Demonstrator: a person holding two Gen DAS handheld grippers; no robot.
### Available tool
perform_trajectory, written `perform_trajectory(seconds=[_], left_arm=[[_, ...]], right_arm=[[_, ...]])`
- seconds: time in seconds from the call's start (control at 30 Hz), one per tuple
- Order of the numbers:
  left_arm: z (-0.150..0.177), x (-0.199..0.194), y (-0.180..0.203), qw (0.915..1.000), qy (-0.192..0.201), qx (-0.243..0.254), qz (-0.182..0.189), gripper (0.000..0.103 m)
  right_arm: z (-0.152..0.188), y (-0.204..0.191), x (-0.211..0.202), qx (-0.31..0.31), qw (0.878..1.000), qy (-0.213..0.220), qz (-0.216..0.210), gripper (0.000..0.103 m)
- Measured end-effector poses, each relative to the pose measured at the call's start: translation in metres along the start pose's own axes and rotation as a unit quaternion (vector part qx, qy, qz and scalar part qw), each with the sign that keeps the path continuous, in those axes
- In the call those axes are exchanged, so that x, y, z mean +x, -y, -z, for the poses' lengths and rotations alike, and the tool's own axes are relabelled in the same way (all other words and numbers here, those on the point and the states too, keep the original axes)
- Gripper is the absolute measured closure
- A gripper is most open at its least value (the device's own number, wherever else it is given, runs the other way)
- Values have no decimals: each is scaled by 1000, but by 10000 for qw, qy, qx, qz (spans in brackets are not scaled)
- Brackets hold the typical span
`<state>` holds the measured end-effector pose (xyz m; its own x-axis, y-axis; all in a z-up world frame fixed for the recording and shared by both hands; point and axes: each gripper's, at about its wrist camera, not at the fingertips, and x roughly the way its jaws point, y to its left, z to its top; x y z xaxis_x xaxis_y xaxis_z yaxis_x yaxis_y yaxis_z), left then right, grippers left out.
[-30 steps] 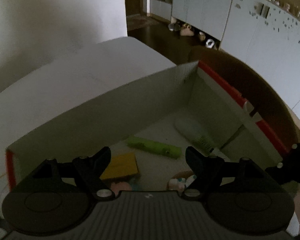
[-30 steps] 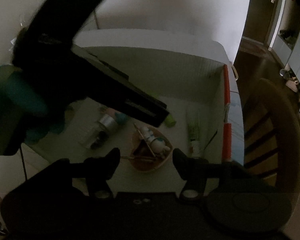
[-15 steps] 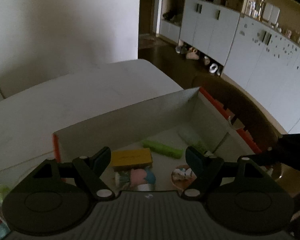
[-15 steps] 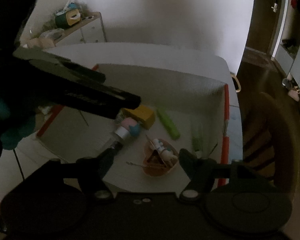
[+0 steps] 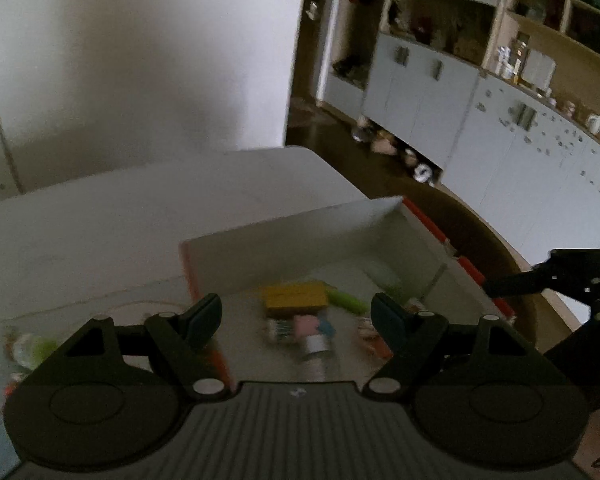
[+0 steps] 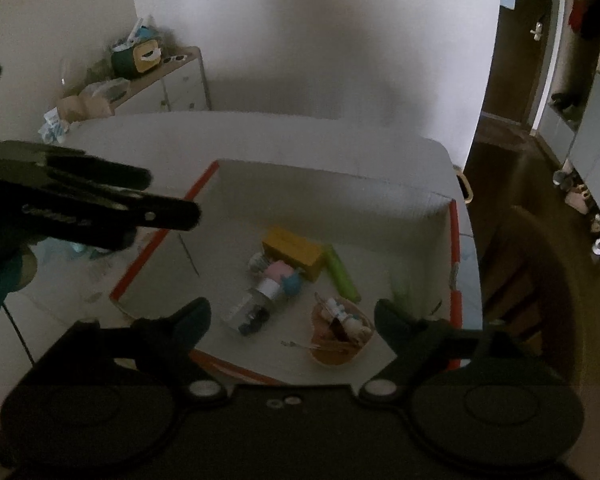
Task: Organize rigid objects
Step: 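Withdraw both tools up out of the box, then move both tools from the box toward the remaining items on the table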
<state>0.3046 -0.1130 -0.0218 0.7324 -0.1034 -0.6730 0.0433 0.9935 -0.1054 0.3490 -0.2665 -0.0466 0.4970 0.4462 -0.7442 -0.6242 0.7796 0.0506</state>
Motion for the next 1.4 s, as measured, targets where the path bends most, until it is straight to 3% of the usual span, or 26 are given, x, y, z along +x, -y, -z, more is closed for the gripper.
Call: perform_trajectory(seconds=[0.33,0.8,1.1,1.4], left_arm=[[21,-46,-50,9993,298,40,-202,21],[64,-84,-144,9989,289,-63,-358,20],[96,-90,-202,9989,148,-129,-429,20],[123,-65,-250,9979,-113,-178,-610,20]], right_arm=[[-6,-42,-5,260,9991,228,236,6],[-20,-130,13,441,9980,443,27,1],[-31,-181,36,325,9989,324,-64,1],[-44,-221,71,-66,9993,143,-332,1]])
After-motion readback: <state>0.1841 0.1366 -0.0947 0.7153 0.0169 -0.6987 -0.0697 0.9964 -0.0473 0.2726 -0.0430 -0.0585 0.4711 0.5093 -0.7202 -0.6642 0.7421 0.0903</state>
